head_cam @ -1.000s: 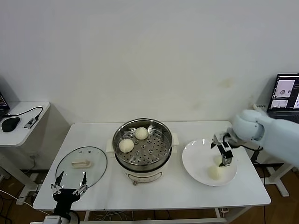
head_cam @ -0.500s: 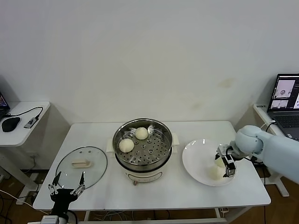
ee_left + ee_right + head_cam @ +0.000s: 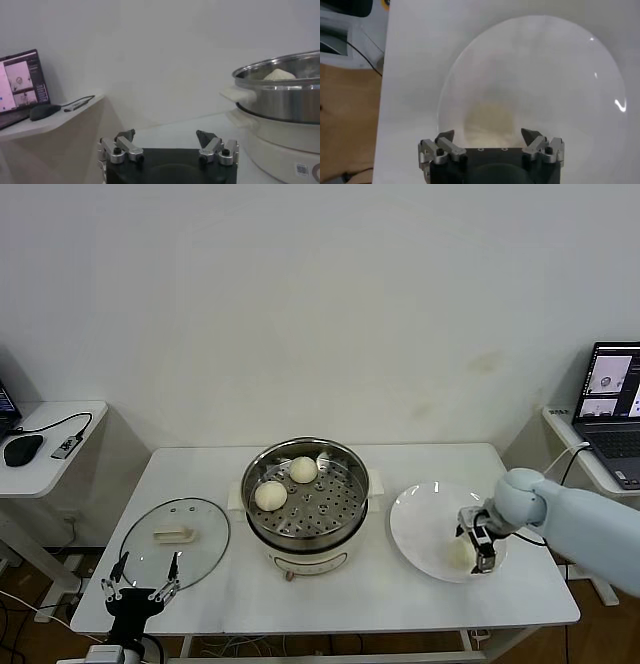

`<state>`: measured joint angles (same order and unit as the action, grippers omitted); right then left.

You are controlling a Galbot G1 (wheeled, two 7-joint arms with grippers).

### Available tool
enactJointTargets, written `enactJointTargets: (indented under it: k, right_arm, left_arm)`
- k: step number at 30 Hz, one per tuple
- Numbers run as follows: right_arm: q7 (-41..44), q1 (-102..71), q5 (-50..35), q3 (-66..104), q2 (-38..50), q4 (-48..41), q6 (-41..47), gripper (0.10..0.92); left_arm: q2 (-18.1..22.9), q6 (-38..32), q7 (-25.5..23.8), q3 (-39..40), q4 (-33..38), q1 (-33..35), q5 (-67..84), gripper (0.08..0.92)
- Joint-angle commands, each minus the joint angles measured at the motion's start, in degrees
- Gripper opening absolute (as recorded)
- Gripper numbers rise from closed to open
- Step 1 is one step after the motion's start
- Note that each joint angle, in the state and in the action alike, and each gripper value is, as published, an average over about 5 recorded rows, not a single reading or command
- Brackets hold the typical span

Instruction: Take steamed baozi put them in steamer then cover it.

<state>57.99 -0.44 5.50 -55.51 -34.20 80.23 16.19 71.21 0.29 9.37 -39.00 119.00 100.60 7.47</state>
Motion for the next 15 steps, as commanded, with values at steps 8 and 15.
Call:
enactJointTargets:
  k: [8,15]
  right_arm:
    - [-0.62,-1.97,1.25,1.85,-2.41,-2.53,-0.24,0.696]
    - [0.34,1.2,0.43,1.02,-1.17,-1.44,-0.38,0.598]
  left_arm:
    - [0.1,0.05,-0.08,0.09,0.06,-0.12,0.0,0.823]
    - [0.19,0.07,-0.04,0.27,-0.08,-0.33,-0.08,0.823]
